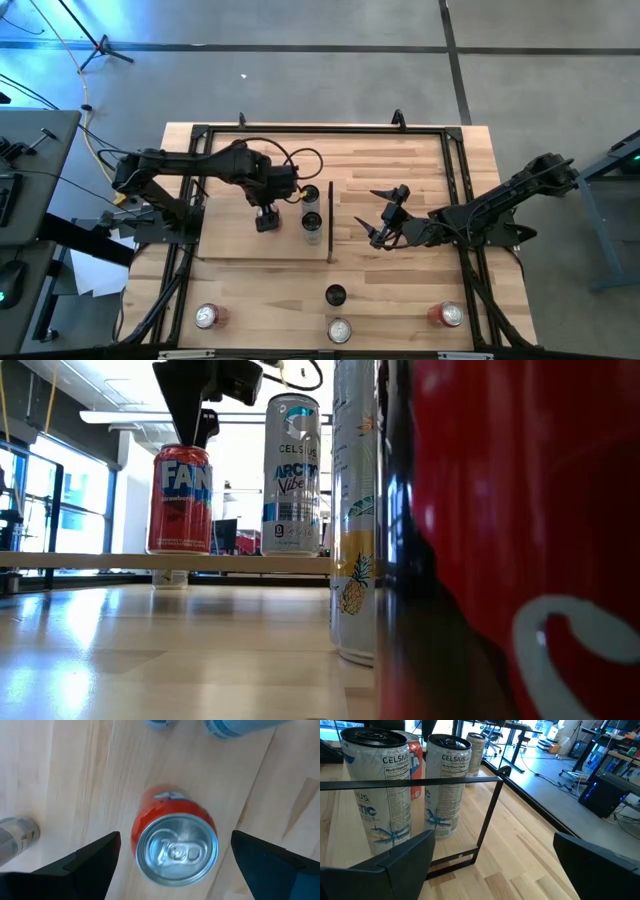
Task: Place canned beverage on shelf
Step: Adjust the red soda can on the shelf
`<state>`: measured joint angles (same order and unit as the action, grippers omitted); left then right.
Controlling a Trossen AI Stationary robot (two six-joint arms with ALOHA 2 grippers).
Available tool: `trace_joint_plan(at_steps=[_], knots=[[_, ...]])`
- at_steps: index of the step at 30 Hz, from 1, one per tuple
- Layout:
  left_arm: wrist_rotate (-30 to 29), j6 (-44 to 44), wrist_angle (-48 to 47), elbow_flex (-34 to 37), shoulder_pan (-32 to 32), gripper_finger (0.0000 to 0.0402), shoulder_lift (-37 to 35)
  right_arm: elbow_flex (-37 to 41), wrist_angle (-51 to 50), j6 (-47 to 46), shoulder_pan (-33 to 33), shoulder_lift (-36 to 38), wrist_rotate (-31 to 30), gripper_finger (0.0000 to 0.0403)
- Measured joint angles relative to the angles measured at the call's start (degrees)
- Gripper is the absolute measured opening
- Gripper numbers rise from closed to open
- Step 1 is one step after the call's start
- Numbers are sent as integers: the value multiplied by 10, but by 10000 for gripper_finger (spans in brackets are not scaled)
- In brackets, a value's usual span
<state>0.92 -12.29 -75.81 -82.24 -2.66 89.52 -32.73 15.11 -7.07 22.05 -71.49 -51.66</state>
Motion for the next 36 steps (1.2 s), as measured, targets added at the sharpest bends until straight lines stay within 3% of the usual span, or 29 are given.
trace_joint_plan(at_steps=[15, 27, 36], knots=[[2, -9, -7, 0, 0, 350, 43, 0, -3, 0, 0, 0, 0, 393], [0, -3, -20, 0, 7, 248, 53, 0, -3, 0, 0, 0, 0, 393], [-3, 135, -24, 0, 8, 239, 53, 0, -3, 0, 0, 0, 0, 393]])
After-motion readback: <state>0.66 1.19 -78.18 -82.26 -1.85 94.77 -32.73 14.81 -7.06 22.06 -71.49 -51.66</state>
